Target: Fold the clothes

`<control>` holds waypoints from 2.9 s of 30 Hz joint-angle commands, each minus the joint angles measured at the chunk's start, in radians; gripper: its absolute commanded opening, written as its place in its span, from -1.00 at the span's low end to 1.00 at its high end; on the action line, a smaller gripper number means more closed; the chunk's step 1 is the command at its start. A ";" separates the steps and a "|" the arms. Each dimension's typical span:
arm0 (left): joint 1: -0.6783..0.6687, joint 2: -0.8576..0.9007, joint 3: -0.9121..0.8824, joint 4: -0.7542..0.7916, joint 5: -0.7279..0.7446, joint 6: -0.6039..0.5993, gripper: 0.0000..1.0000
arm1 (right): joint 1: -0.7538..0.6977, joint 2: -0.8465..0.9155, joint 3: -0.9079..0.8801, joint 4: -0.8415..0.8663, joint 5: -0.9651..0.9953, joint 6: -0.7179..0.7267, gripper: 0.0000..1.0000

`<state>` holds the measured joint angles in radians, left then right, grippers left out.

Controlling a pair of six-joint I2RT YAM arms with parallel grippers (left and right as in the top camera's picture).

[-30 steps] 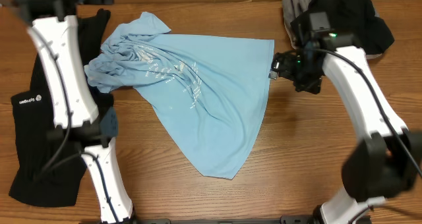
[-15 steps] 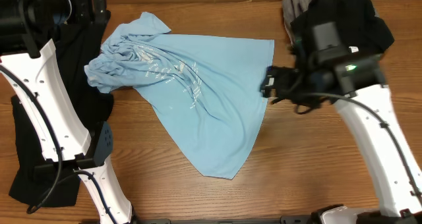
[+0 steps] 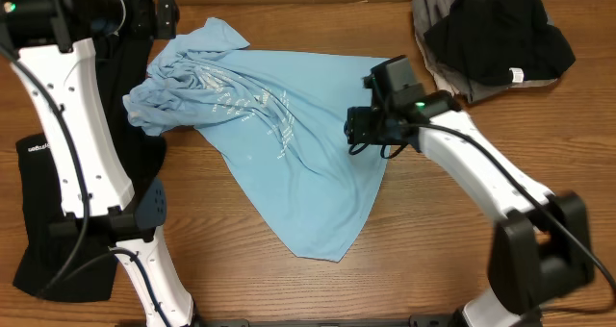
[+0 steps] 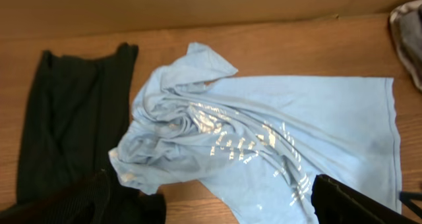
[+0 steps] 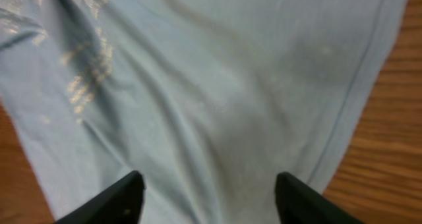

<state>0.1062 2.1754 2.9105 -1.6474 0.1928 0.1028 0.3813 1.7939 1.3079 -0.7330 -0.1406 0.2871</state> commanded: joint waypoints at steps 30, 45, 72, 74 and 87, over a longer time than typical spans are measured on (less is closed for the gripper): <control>-0.142 0.009 -0.442 0.291 0.017 0.024 1.00 | -0.290 0.504 0.019 0.391 0.035 -0.003 -0.63; -0.140 0.009 -0.657 0.415 -0.045 0.025 1.00 | -0.506 0.529 0.231 0.339 -0.050 -0.092 -0.23; -0.106 -0.192 -0.342 -0.042 -0.151 -0.133 1.00 | -0.253 0.047 0.908 -0.745 -0.114 -0.122 0.97; -0.106 -0.244 -0.406 -0.042 -0.172 -0.133 1.00 | -0.248 0.028 0.908 -0.806 -0.114 -0.122 0.96; -0.103 -0.418 -1.174 0.153 -0.319 -0.258 0.98 | -0.142 0.009 0.798 -0.903 -0.077 -0.113 1.00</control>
<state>-0.0040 1.7500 1.9076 -1.5562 -0.0055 -0.0605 0.2192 1.8305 2.1578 -1.6642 -0.2302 0.1692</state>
